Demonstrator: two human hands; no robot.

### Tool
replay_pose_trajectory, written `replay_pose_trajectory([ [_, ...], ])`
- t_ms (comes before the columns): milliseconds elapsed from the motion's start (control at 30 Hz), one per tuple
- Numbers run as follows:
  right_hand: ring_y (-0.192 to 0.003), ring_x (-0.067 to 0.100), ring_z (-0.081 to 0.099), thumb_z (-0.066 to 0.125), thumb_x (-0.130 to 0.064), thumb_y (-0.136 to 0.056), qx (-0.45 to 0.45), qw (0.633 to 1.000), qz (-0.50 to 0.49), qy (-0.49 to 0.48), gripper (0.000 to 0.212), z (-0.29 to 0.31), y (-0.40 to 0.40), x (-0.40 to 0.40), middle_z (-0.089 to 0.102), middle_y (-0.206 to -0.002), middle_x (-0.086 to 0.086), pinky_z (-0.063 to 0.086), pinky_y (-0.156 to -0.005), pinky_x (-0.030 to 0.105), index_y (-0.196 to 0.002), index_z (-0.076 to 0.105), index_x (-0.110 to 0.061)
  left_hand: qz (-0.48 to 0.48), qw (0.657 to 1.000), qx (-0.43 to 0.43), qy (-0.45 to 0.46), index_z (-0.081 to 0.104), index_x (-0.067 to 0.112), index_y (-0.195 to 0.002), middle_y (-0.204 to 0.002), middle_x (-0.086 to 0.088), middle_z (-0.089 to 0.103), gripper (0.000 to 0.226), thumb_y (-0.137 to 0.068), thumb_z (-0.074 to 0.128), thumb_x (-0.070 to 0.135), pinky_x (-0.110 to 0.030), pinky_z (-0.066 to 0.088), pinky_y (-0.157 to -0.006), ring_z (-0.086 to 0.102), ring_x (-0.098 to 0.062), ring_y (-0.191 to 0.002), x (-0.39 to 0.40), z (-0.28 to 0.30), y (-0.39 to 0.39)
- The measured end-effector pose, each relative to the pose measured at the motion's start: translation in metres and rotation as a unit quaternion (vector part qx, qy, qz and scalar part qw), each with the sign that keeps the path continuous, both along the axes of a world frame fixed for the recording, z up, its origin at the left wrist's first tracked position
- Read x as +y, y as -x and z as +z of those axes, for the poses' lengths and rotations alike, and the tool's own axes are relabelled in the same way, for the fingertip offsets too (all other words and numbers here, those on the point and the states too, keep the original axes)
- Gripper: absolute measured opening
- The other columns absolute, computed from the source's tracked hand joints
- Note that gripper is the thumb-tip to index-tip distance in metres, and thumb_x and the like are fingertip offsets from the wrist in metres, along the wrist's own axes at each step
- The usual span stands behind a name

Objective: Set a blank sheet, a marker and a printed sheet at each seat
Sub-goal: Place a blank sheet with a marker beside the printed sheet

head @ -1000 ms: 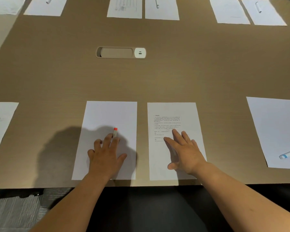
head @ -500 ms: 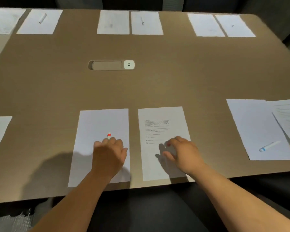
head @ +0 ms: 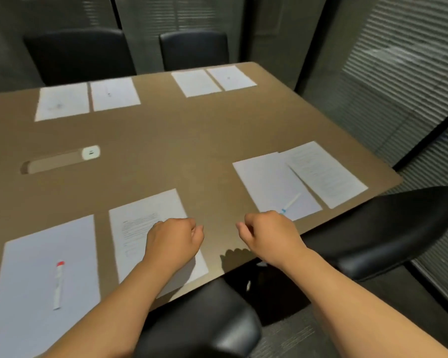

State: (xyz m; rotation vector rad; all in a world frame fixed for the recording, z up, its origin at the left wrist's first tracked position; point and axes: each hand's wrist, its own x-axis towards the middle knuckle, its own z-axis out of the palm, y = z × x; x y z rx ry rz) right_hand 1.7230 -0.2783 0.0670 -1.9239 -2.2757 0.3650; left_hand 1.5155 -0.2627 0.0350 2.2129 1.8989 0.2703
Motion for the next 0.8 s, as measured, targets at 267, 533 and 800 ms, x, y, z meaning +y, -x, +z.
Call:
replay_pose_trajectory([
  [267, -0.066, 0.025, 0.051, 0.041, -0.038, -0.098, -0.007, 1.000, 0.014, -0.022, 0.038, 0.033, -0.177, 0.003, 0.050, -0.062, 0.000, 0.029, -0.053, 0.033, -0.064, 0.040, -0.020, 0.001, 0.999, -0.015, -0.029, 0.046, 0.013, -0.063, -0.058, 0.001, 0.048, 0.042, -0.095, 0.043, 0.041, -0.031, 0.030, -0.057, 0.055, -0.031, -0.070, 0.015, 0.036, -0.187],
  [533, -0.069, 0.024, 0.056, 0.041, -0.039, -0.098, -0.009, 1.000, 0.017, -0.015, 0.033, 0.024, -0.282, 0.028, 0.057, -0.070, 0.001, 0.034, -0.059, 0.031, -0.071, 0.047, -0.020, -0.047, 0.999, -0.011, -0.005, 0.047, 0.019, -0.064, -0.070, -0.002, 0.063, 0.039, -0.094, 0.041, 0.043, -0.031, 0.035, -0.059, 0.060, -0.028, -0.072, 0.041, 0.021, -0.307],
  [800, -0.073, 0.028, 0.058, 0.041, -0.039, -0.097, -0.040, 0.998, -0.006, 0.046, 0.034, 0.008, -0.345, 0.088, 0.062, -0.075, 0.004, 0.041, -0.060, 0.033, -0.071, 0.050, -0.018, -0.037, 0.997, -0.044, 0.047, 0.050, 0.016, -0.062, -0.061, 0.002, 0.058, 0.042, -0.095, 0.041, 0.041, -0.028, 0.039, -0.055, 0.056, -0.020, -0.062, 0.119, -0.012, -0.362],
])
